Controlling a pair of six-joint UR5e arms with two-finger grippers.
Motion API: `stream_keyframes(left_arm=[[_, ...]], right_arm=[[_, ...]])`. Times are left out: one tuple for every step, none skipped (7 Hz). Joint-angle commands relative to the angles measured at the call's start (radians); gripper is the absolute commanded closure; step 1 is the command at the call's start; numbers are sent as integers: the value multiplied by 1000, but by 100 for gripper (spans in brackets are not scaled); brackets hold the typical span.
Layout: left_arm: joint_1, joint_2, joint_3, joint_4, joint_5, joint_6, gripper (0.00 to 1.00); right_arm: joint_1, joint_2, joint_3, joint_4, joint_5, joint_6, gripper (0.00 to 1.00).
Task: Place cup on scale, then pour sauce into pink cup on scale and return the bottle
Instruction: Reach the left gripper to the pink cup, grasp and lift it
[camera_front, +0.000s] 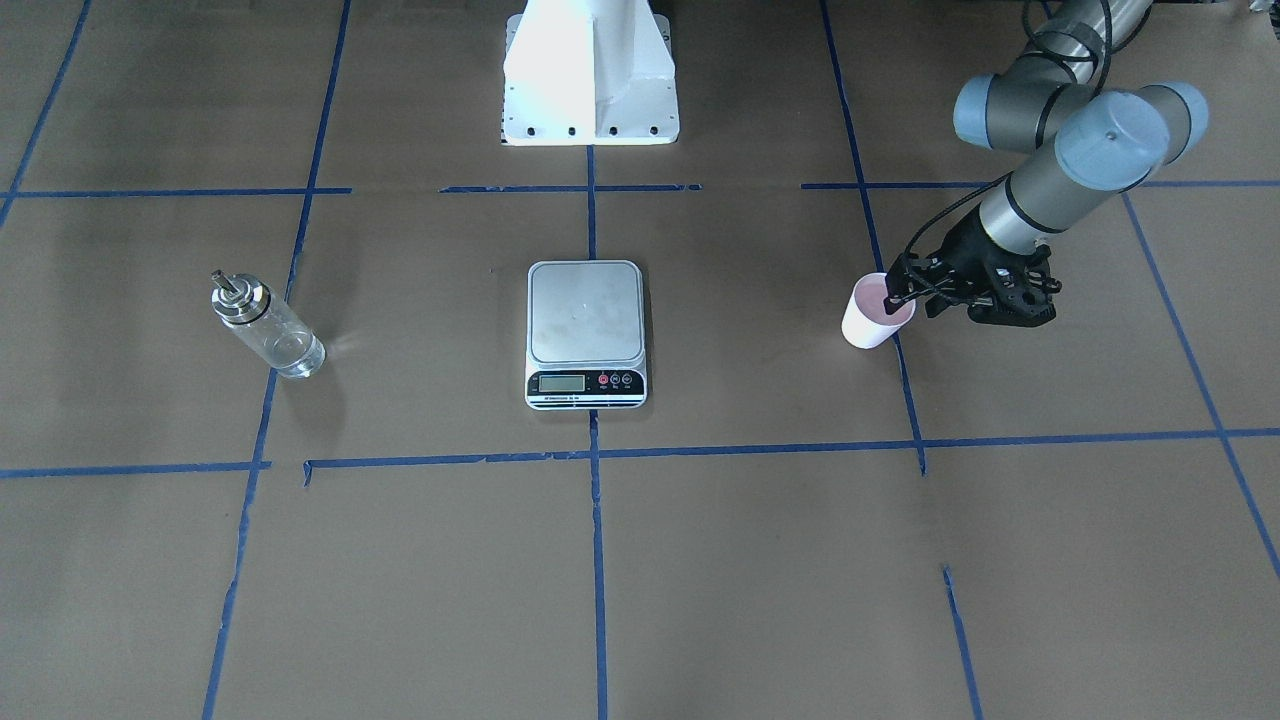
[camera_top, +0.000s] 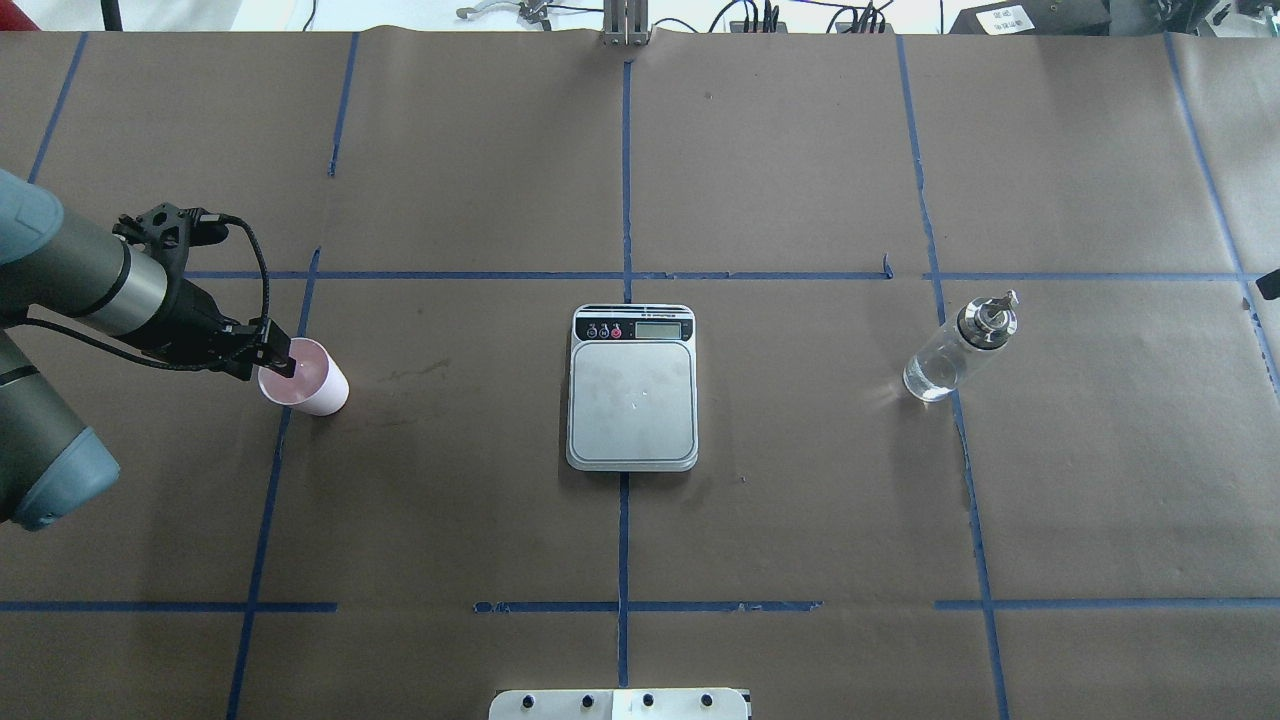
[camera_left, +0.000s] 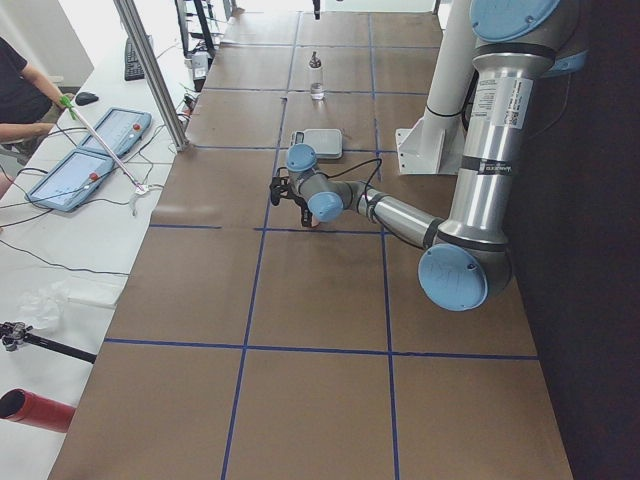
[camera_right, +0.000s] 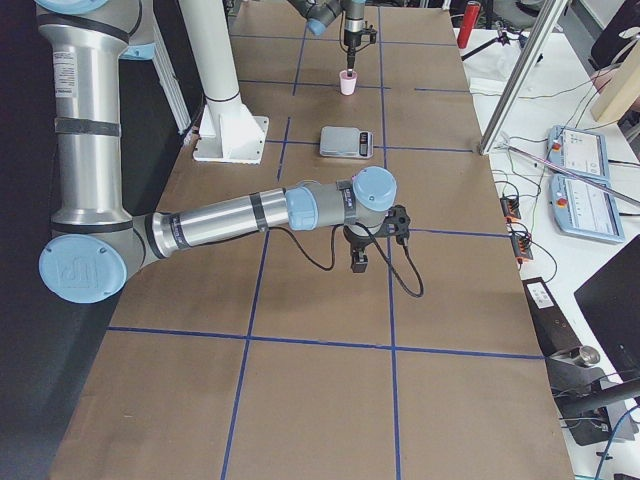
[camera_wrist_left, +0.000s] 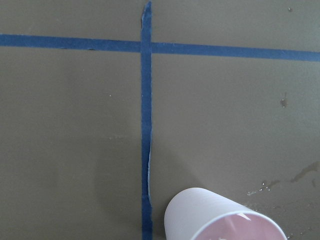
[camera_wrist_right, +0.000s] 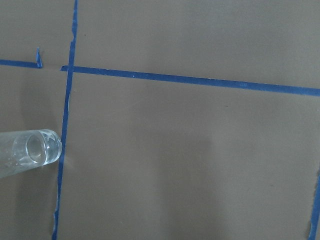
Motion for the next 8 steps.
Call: stream_keyframes(left_arm=[[0, 5, -9, 28, -1, -71, 100], [0, -3, -24, 31, -2, -131, 100], [-5, -4, -44, 34, -21, -136, 100], [-8, -8, -70, 54, -28, -136, 100], [-10, -56, -93, 138, -28, -138, 100], [-5, -192, -87, 286, -25, -202, 100], [12, -316, -83, 359, -16, -269, 100], [64, -369, -78, 364, -9, -343, 100]], right_arm=[[0, 4, 0, 0, 0, 0, 0], [0, 4, 5, 0, 2, 2, 0], [0, 9, 8, 0, 2, 2, 0], [0, 10, 8, 2, 3, 3, 0], [-8, 13, 21, 2, 3, 35, 0], [-38, 13, 59, 3, 2, 113, 0], [-52, 12, 72, 67, 2, 191, 0], [-74, 10, 71, 143, 2, 280, 0]])
